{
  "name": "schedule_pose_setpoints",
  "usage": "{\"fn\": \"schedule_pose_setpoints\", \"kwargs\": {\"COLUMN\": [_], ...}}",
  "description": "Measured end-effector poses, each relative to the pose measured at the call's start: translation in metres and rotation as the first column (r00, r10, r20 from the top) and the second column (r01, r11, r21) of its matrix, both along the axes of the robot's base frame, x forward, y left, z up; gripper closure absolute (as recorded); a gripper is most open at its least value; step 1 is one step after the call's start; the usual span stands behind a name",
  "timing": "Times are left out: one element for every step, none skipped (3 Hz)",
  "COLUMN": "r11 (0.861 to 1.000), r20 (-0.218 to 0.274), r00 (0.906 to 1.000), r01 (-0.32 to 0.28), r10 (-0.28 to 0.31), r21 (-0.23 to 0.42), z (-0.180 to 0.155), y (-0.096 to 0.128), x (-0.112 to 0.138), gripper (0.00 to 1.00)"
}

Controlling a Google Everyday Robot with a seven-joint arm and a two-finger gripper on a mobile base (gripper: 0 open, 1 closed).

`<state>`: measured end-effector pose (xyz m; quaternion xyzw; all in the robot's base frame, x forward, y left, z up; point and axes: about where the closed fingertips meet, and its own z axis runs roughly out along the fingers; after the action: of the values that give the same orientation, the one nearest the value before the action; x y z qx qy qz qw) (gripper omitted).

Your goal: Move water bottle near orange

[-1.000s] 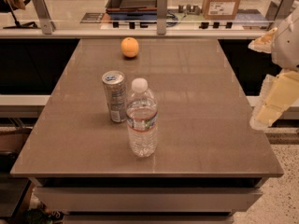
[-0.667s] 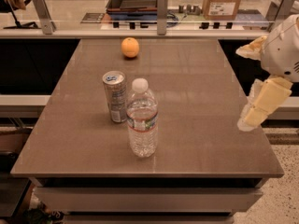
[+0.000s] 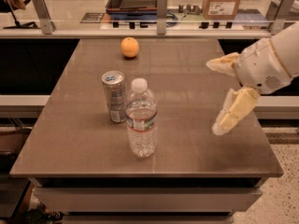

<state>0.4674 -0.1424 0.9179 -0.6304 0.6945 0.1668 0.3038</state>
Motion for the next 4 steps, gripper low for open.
{"fn": "schedule_pose_setpoints", "kwargs": {"r11": [0.988,0.961,0.919,0.875], "r20": [-0.024,-0.031,-0.031,-0.024], "r00": [0.9961,0.9890,0.9807,0.9769], "r01": [-0.081,-0.133,-0.169,-0.179], "r10": [0.085,0.145,0.193,0.212], "r21": [0.132,0.243,0.357,0.449], "z": [-0.019,-0.036,-0.048,-0.046], "y": [0.030,0.057,0.081,0.095], "x": [-0.005,-0.013,-0.022,-0.029], "gripper": [0.00,0.00,0.00,0.00]}}
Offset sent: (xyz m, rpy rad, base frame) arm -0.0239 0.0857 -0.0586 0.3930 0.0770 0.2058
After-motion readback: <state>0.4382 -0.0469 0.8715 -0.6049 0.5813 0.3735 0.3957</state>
